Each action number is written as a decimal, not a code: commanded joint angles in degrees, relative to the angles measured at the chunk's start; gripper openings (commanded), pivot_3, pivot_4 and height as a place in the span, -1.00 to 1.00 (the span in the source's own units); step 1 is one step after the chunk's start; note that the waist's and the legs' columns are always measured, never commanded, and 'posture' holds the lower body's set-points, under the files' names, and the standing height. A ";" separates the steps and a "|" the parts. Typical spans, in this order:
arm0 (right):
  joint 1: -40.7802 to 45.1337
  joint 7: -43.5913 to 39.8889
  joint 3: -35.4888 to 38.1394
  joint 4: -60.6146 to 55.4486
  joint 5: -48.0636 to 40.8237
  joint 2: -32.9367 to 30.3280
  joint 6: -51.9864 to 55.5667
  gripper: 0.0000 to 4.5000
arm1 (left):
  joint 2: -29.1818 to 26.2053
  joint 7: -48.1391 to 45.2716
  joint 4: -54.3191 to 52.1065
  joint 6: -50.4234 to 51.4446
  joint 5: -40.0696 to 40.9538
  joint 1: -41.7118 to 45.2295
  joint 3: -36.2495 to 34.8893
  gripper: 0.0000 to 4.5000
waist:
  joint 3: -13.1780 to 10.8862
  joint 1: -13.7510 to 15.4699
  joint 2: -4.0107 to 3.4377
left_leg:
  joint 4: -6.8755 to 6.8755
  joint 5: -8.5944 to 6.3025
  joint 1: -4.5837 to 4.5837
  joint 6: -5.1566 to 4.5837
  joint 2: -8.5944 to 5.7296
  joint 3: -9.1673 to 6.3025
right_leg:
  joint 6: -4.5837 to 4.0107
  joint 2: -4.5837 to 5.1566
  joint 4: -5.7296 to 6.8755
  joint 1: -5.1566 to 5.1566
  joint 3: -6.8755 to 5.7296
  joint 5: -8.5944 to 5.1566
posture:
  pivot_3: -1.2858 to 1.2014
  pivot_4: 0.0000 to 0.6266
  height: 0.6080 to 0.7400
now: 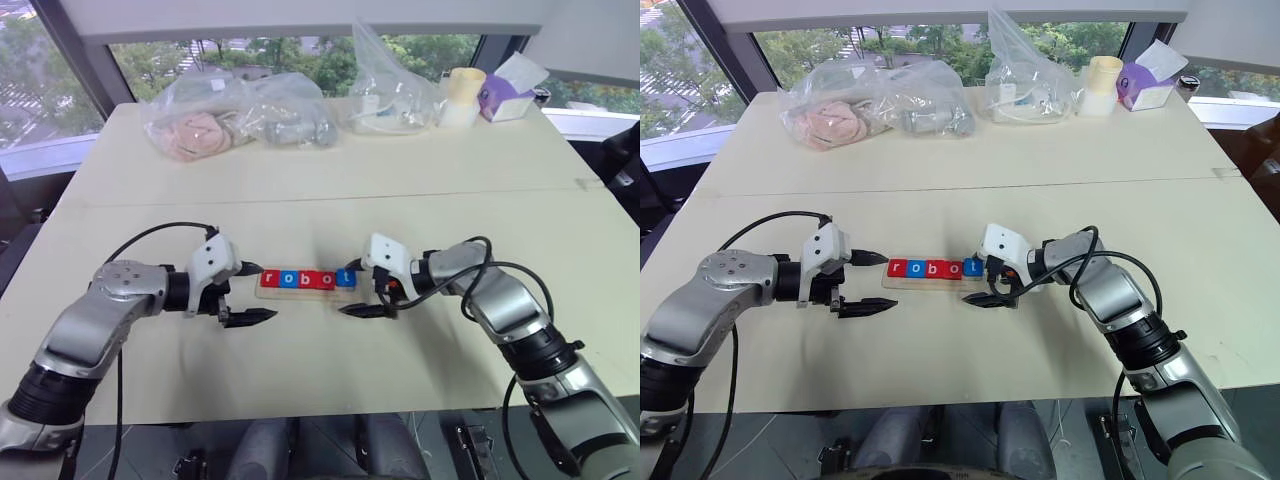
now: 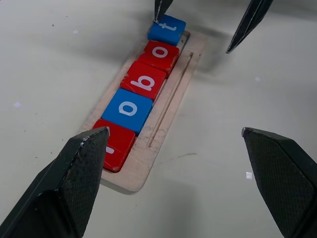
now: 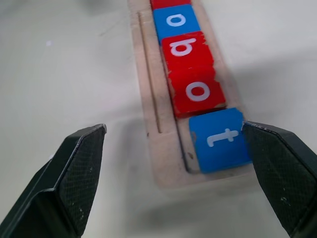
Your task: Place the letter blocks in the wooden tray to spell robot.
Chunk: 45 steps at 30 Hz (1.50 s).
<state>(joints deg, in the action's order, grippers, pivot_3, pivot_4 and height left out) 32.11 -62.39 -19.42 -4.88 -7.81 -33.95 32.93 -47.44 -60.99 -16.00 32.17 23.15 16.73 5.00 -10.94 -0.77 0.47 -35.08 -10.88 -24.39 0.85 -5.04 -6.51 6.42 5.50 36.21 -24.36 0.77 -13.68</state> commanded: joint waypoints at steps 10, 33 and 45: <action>0.41 1.00 1.39 0.69 -0.58 -0.29 -0.94 0.99 | 0.25 -0.02 -0.57 -0.74 -0.08 1.14 -0.68 1.00 | 0.00 0.04 0.00 | 0.00 0.00 0.00 0.00 -0.01 0.00 | 0.01 0.00 0.00 0.00 0.00 0.01 | 0.03 -0.52 1.00; -1.07 3.56 2.13 -3.17 -0.88 -0.02 -0.21 0.99 | 0.33 0.50 -0.22 -0.65 -0.25 1.05 -1.09 1.00 | 0.00 0.01 0.00 | -0.03 0.00 0.00 0.00 0.00 0.00 | 0.01 0.00 0.01 0.01 0.01 0.01 | 0.03 -0.52 1.00; -16.02 8.13 24.14 -22.40 -19.03 -4.72 17.54 0.99 | -5.10 2.20 -2.67 6.42 6.29 -12.90 -17.43 1.00 | 0.02 0.36 0.00 | 0.07 -0.02 -0.02 -0.02 0.01 -0.05 | -0.06 0.12 -0.06 0.00 0.02 -0.03 | 0.03 -0.52 1.00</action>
<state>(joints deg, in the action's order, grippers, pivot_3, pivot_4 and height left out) 17.64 -55.43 0.85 -22.64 -23.33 -38.08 47.87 -52.51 -60.09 -16.56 37.49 27.67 4.67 -8.87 -10.92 -0.41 0.47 -35.03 -10.91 -24.41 0.82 -5.03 -6.54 6.26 5.63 36.16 -24.35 0.80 -13.77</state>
